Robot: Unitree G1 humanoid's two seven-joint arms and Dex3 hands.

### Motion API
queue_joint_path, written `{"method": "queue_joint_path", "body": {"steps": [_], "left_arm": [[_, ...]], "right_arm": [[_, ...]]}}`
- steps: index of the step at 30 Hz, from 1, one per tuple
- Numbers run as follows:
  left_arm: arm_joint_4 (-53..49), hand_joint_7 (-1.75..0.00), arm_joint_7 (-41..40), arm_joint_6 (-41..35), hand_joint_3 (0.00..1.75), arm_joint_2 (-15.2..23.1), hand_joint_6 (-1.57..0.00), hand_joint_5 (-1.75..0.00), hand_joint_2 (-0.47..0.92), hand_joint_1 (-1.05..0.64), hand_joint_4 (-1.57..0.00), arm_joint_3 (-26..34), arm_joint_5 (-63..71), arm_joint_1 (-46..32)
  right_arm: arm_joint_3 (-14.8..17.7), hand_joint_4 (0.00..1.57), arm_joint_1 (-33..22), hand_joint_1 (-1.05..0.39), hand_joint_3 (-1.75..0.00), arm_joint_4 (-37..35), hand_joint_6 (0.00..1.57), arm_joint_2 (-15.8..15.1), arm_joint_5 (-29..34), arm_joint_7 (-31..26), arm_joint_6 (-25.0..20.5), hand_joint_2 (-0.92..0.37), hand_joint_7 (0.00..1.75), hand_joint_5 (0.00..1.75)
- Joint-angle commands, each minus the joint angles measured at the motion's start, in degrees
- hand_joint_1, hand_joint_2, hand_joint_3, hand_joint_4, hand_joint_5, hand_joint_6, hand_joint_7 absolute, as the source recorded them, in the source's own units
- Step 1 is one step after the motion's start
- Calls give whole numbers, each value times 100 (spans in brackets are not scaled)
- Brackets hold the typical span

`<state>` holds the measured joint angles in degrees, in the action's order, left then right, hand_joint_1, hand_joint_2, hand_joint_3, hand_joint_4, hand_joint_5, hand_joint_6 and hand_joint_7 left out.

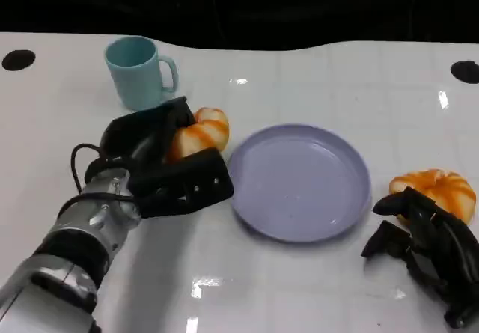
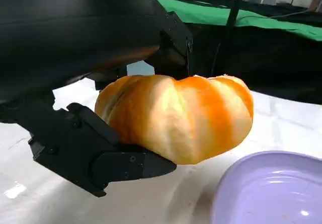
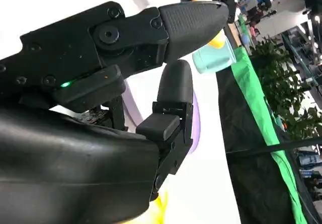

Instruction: Grasp the bread from the table and place it into the plate.

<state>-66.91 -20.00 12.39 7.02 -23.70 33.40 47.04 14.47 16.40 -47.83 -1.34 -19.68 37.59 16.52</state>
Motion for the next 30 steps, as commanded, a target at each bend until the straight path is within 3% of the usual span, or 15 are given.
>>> {"method": "queue_joint_path", "body": {"steps": [1,8,14,30], "left_arm": [[560,-175,4,192,104,37,-61,-175,58,-18,-84,46,-46,128],[710,-175,-123,625,115,26,-64,-175,52,-13,-86,-92,118,166],[622,-175,561,1178,114,-360,-71,-175,52,-18,-90,-328,99,422],[-42,-175,824,1304,123,-839,-75,-175,51,-21,-95,-772,389,896]], "right_arm": [[-43,68,-70,-54,-25,-158,62,-103,122,-64,126,-92,122,152],[-71,68,-41,-54,-26,-222,62,-123,150,-70,195,-92,124,153],[-25,68,-36,-53,-25,-211,62,-102,33,50,74,-92,122,154],[-69,67,-57,-54,-25,-193,62,-88,35,13,122,-92,123,158]]}}
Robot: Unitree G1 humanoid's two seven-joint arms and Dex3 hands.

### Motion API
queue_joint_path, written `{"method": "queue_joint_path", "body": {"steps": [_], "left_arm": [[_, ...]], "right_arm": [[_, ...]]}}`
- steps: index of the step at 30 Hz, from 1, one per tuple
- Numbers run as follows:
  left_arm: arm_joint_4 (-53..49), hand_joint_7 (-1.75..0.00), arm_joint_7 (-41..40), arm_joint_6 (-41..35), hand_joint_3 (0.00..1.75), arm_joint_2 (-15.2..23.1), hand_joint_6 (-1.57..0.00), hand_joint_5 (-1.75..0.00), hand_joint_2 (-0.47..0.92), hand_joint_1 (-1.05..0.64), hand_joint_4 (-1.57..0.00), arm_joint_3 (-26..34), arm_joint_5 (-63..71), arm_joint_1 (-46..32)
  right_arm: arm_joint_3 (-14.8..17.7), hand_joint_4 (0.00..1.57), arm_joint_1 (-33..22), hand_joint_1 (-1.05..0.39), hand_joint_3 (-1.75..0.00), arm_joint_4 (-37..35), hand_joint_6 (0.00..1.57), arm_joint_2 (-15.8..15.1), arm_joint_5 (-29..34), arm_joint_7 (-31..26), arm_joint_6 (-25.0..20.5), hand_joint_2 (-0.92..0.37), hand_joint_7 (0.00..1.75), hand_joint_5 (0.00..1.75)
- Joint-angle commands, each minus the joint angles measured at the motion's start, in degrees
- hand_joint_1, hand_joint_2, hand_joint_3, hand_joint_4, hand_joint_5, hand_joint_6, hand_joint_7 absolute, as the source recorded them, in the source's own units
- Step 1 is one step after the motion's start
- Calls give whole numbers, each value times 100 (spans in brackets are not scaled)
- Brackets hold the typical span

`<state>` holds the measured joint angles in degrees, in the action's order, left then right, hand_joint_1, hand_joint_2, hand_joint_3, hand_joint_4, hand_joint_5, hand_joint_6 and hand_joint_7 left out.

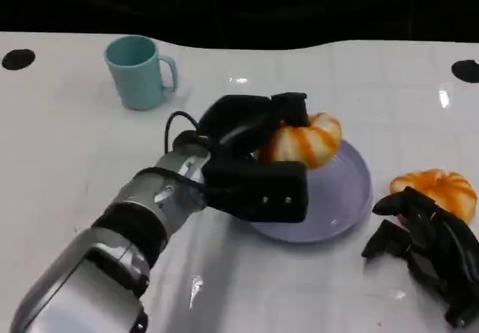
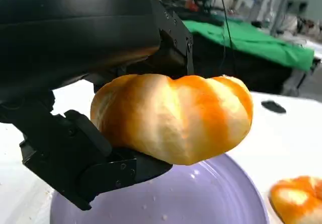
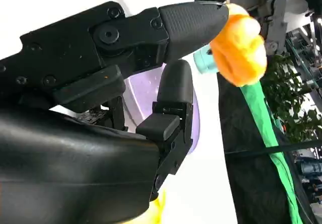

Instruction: Grasp the bread from the table and place it into the plate.

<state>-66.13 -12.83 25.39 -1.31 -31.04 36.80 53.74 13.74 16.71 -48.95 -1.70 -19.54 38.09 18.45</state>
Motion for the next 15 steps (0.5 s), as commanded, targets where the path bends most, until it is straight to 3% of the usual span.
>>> {"method": "queue_joint_path", "body": {"steps": [1,3,5,7,8,10,11,13,15], "left_arm": [[-161,-171,187,-21,115,-25,-72,-175,53,-22,-91,-59,55,261],[-212,-156,308,-38,109,-37,-73,-175,55,-22,-87,-87,60,311],[-219,-101,359,-41,78,-26,-79,-175,66,-25,-77,-103,64,329],[-219,-84,434,-56,66,-18,-82,-175,71,-25,-74,-113,54,335],[-218,-59,483,-65,49,-15,-62,-134,82,-30,-62,-115,47,336],[-224,-43,547,-81,36,7,-53,-109,89,-33,-58,-150,81,345],[-230,-29,578,-119,36,27,-41,-82,91,-43,-42,-203,143,365],[-210,-17,666,-204,45,71,-31,-57,92,-60,-22,-295,256,404],[-175,-14,704,-260,52,99,-28,-50,92,-70,-12,-356,326,424]], "right_arm": [[14,67,-84,-53,-25,-84,62,-44,-8,-9,-89,-92,123,157],[14,67,-82,-53,-25,-89,62,-38,-19,2,-86,-92,123,157],[1,67,-89,-53,-25,-82,62,-39,8,-30,-62,-92,123,156],[-3,68,-94,-53,-25,-74,63,-43,13,-34,-67,-92,123,156],[-4,68,-96,-53,-25,-71,62,-47,11,-28,-74,-92,123,156],[-5,67,-97,-53,-25,-58,62,-45,12,-46,-82,-92,122,156],[-12,68,-98,-54,-25,-53,62,-46,26,-60,-64,-92,123,156],[-35,67,-102,-54,-27,-62,61,-59,69,-72,5,-92,124,157],[-39,67,-99,-54,-27,-79,61,-62,70,-67,38,-92,125,157]]}}
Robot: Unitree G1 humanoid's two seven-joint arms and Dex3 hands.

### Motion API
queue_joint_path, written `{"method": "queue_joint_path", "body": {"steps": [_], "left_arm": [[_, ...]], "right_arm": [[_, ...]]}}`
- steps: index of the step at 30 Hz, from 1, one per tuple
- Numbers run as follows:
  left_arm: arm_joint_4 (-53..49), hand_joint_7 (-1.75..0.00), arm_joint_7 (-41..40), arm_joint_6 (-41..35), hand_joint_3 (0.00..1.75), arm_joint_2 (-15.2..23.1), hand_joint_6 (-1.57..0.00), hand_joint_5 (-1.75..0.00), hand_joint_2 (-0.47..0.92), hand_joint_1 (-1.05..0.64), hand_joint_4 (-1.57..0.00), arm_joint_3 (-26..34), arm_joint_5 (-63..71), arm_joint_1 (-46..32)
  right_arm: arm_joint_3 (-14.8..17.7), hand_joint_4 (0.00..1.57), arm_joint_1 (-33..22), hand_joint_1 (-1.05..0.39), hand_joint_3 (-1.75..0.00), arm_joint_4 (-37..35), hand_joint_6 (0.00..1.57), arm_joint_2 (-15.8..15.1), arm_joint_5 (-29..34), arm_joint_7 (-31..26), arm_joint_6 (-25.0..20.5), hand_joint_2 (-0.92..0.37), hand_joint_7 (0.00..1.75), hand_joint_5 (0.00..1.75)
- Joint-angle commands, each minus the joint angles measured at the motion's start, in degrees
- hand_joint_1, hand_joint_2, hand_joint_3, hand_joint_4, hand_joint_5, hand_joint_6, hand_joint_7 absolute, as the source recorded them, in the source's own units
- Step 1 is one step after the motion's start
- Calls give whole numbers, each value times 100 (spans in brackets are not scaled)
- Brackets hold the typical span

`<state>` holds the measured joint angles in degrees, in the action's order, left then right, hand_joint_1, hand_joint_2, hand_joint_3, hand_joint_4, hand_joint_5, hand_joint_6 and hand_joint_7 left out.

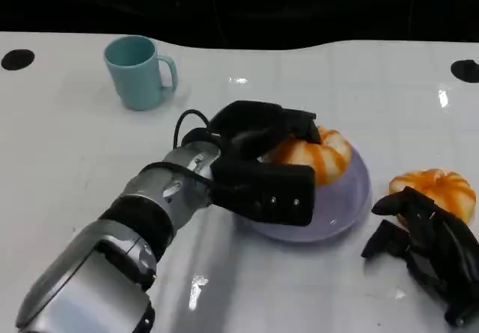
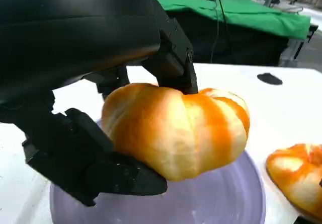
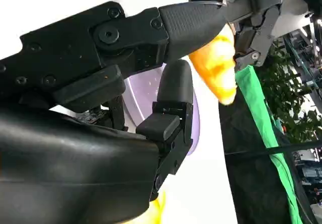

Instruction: Grasp the bread from the table and place it into the plate.

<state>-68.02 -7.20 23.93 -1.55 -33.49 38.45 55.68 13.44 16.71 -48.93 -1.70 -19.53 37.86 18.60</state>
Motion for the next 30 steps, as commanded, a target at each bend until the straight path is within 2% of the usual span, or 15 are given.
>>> {"method": "queue_joint_path", "body": {"steps": [1,6,15,19,20,23,24,26,30], "left_arm": [[25,-13,147,-126,54,128,-28,-49,92,-72,-10,-122,176,231],[81,-12,104,-139,67,181,-26,-46,92,-84,-1,-180,290,236],[187,-12,104,-215,73,226,-28,-44,92,-89,0,-132,232,218],[250,-17,-8,-159,69,266,-39,-56,92,-88,-9,-33,146,164],[259,-21,-31,-152,67,269,-43,-73,92,-88,-6,-11,133,153],[275,-25,-132,-145,66,269,-45,-87,92,-88,-3,39,118,129],[280,-69,-199,-144,62,269,-36,-113,92,-88,-2,59,116,119],[281,-117,-315,-149,60,264,-23,-138,92,-87,-1,95,110,99],[282,-137,-351,-135,58,267,-21,-152,92,-86,0,125,96,95]], "right_arm": [[-10,67,-97,-54,-27,-86,61,-62,63,-43,27,-92,125,157],[35,69,-95,-55,-21,71,63,-19,-84,-186,-401,-92,125,156],[37,66,-166,-55,-21,231,61,0,-96,-180,-497,-92,124,156],[36,66,-162,-56,-20,238,60,-13,-74,-189,-518,-92,125,156],[35,66,-164,-55,-20,240,61,-11,-57,-217,-507,-92,125,155],[39,67,-167,-55,-20,251,62,-8,-70,-220,-529,-92,125,155],[45,66,-167,-55,-20,258,61,-7,-92,-199,-555,-92,125,155],[47,66,-168,-54,-20,270,60,-11,-106,-187,-596,-92,125,155],[57,66,-167,-54,-21,244,60,-11,-118,-137,-562,-92,125,156]]}}
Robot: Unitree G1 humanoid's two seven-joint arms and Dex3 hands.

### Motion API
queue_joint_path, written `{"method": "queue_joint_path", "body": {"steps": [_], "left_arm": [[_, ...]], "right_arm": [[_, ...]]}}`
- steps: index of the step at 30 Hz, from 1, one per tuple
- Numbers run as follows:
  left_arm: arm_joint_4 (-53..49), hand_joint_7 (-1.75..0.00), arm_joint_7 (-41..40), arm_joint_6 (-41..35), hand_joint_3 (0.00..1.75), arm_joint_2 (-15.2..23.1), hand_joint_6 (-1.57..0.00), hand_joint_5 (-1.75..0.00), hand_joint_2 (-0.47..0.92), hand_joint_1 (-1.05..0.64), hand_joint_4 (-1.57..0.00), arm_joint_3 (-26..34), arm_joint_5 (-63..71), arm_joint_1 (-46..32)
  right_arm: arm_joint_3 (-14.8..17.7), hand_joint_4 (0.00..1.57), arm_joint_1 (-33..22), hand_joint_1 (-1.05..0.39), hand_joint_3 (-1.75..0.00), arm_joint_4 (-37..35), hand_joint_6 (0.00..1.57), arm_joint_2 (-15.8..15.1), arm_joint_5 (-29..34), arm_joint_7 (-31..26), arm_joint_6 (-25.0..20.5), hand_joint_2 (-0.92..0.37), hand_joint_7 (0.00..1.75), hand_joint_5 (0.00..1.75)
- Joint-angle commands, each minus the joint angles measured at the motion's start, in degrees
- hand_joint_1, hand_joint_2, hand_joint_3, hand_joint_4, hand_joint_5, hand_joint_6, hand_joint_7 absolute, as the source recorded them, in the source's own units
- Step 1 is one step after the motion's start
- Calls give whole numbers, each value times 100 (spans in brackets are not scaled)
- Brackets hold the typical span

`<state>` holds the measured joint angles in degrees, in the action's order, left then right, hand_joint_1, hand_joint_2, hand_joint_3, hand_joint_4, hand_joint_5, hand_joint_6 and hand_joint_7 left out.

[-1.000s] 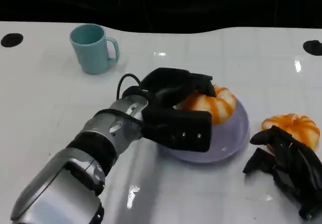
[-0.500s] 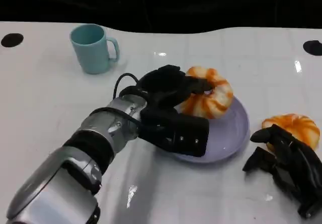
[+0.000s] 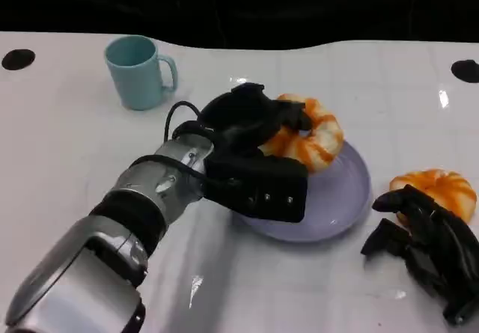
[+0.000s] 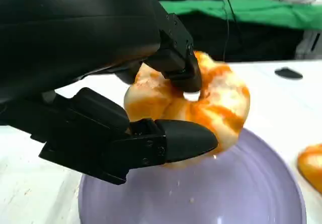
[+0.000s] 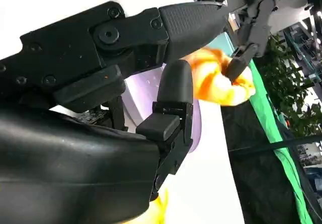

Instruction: Grasp the bread from the table and place it into the plate.

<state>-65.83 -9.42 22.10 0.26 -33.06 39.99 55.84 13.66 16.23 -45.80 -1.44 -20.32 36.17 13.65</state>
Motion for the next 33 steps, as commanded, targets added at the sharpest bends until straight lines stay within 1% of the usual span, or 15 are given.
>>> {"method": "queue_joint_path", "body": {"steps": [1,7,9,12,16,17,18,19,20,21,27,28,30,32,33], "left_arm": [[63,-138,-131,51,58,86,-22,-153,92,-86,0,87,-57,79],[63,-144,-103,46,55,72,-33,-155,92,-85,0,178,-95,72],[63,-153,-72,34,52,65,-33,-163,92,-85,0,203,-107,72],[58,-158,-50,35,53,73,-30,-170,92,-86,0,194,-94,82],[48,-160,107,127,53,77,-29,-171,92,-86,0,250,-201,72],[41,-144,226,197,52,80,-31,-143,92,-85,0,293,-283,64],[37,-131,311,246,51,83,-35,-123,92,-84,0,320,-345,59],[27,-126,433,316,51,89,-36,-117,92,-84,0,373,-439,48],[20,-119,508,359,50,98,-38,-104,92,-84,0,400,-487,45],[14,-114,557,400,51,114,-38,-99,92,-85,-1,407,-504,47],[9,-115,614,454,53,139,-34,-101,92,-86,-4,410,-507,52],[9,-113,682,456,53,161,-30,-104,92,-86,-10,417,-522,57],[9,-105,768,459,51,191,-17,-111,92,-87,-29,423,-534,58],[6,-96,806,459,49,203,-16,-112,92,-86,-35,418,-522,58],[3,-90,820,459,50,206,-19,-120,92,-86,-33,414,-515,61]], "right_arm": [[38,66,-119,-54,-21,-73,60,-36,-39,39,-62,-92,125,156],[13,65,-131,-55,-19,-71,60,-41,50,-25,46,-92,126,157],[10,65,-121,-56,-20,-94,61,-39,72,-43,94,-92,127,157],[35,64,-111,-55,-19,-98,60,-42,7,35,10,-92,127,158],[29,64,-127,-55,-19,-73,60,-41,28,-2,0,-92,128,159],[21,64,-140,-56,-19,-53,60,-40,49,-40,0,-92,127,158],[14,65,-149,-56,-20,-39,60,-40,63,-66,0,-92,127,157],[20,65,-149,-56,-20,-43,60,-35,44,-36,9,-92,127,157],[19,65,-149,-55,-20,-41,60,-38,29,-2,0,-92,127,157],[12,64,-152,-55,-20,-38,59,-40,33,10,17,-92,127,156],[0,64,-158,-55,-21,-31,59,-45,51,5,42,-92,127,157],[8,64,-163,-55,-21,-52,59,-41,45,17,75,-92,128,157],[7,64,-172,-55,-22,-51,59,-39,53,-12,68,-92,128,157],[-8,65,-176,-56,-21,-26,59,-37,80,-83,41,-92,128,157],[-13,65,-178,-56,-21,-20,60,-34,91,-109,47,-92,127,157]]}}
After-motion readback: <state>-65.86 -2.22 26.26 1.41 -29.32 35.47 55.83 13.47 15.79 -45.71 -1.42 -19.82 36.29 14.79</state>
